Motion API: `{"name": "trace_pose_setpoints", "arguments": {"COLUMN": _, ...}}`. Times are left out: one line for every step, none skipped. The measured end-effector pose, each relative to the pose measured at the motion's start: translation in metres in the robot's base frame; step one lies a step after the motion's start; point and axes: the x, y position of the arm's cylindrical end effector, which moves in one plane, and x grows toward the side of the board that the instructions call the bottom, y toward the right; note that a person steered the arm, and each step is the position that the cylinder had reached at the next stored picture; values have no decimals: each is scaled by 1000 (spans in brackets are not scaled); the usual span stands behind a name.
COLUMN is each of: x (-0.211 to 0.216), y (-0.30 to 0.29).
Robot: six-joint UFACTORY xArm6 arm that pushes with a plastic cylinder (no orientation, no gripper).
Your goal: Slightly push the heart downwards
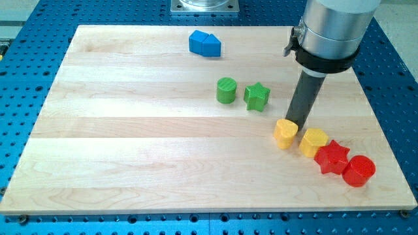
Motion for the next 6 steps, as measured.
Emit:
{"name": "trace_pose_setpoints", "arguments": {"x": -34, "y": -32}}
{"name": "trace_pose_setpoints", "arguments": {"x": -48, "y": -67}}
{"name": "trace_pose_setpoints", "arguments": {"x": -18, "y": -25}}
{"name": "trace_pose_setpoints", "arguments": {"x": 3, "y": -10}}
{"name": "trace_pose_setpoints", "arguments": {"x": 10, "y": -6}}
{"name": "trace_pose_setpoints", "arguments": {"x": -12, "y": -40}}
